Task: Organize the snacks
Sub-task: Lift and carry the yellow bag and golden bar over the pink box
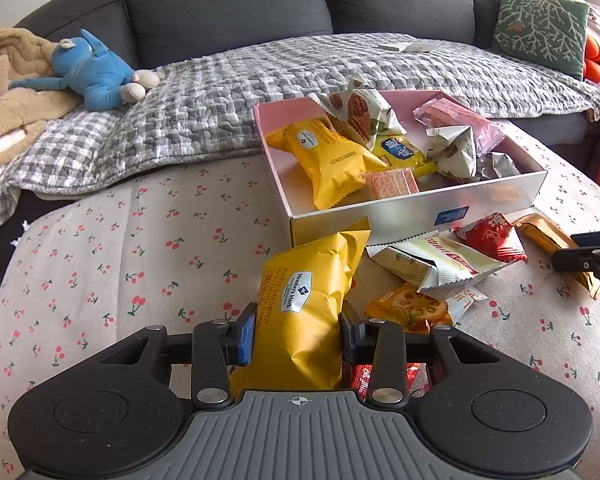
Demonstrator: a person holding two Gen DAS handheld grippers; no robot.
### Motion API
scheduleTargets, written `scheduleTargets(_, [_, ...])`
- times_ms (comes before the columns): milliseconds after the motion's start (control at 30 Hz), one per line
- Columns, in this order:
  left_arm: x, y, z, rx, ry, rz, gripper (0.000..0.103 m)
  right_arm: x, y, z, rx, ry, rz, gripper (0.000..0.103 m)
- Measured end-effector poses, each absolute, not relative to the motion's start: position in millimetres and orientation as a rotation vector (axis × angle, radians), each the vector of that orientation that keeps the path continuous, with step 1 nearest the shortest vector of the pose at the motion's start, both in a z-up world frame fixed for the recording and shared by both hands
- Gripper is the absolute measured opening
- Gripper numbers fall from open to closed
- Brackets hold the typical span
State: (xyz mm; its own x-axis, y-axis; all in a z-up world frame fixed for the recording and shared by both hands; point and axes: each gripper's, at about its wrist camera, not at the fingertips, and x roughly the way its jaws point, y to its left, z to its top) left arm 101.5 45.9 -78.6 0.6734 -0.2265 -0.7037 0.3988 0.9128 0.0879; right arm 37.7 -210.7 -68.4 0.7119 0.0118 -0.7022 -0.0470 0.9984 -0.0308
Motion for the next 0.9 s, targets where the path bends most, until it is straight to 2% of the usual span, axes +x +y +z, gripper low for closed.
scheduleTargets(467, [80.1, 44.1, -56.5, 0.268, 0.749, -0.363, 0.036, 30.8, -220.0, -50.2, 0.077, 0.792, 0.073, 0.026])
scheduleTargets(900, [77.5, 53.0, -25.3, 0.143, 0.731, -0.347, 0.036, 37.1, -222.3, -29.6, 0.179, 0.758, 0.126, 0.026])
